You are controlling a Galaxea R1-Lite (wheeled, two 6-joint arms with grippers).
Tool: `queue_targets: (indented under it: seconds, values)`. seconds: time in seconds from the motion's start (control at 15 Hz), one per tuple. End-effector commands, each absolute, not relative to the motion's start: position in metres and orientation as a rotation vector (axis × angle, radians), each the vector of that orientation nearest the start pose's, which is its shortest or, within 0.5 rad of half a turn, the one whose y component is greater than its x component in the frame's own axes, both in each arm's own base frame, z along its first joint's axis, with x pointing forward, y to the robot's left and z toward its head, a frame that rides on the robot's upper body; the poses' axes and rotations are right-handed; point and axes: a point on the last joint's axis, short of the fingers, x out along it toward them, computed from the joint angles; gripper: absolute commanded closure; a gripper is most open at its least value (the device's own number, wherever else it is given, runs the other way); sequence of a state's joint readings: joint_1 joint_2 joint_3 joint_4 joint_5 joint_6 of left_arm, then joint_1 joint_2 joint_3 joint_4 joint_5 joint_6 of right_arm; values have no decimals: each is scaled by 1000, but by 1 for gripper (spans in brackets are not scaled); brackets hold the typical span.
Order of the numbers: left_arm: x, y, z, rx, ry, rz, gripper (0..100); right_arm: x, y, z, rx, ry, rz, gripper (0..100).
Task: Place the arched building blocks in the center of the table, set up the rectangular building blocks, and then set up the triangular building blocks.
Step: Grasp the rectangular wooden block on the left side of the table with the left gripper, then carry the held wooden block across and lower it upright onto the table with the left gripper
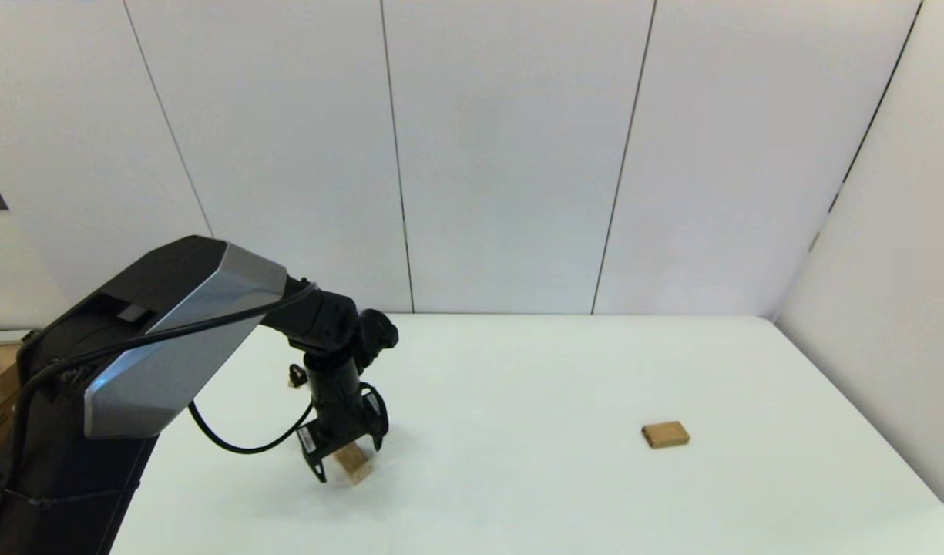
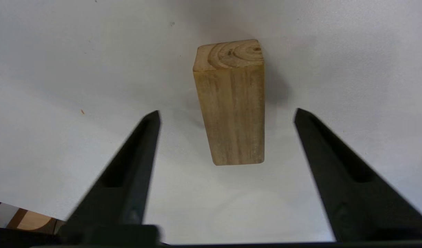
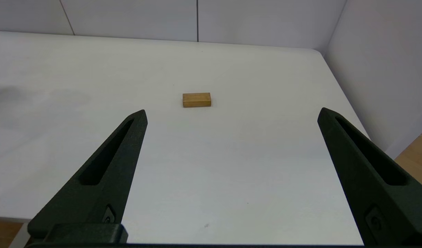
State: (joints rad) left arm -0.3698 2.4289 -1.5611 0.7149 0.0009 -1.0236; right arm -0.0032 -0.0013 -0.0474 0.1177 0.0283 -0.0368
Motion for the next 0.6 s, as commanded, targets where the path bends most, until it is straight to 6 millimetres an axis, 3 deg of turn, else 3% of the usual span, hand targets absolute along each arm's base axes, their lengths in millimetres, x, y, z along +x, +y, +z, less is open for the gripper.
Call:
queue_targets:
  seconds: [0.07,0.47,0.6]
  values:
    - [369,-143,11,-508,1521,524,100,-27,1,76,-36,69,27,0]
    - [369,-143,11,-511,1519,525,100,-27,1,76,-36,69,27,0]
    - [372,-144,24,-522,1490,496,100,-27,1,76,-36,69,27,0]
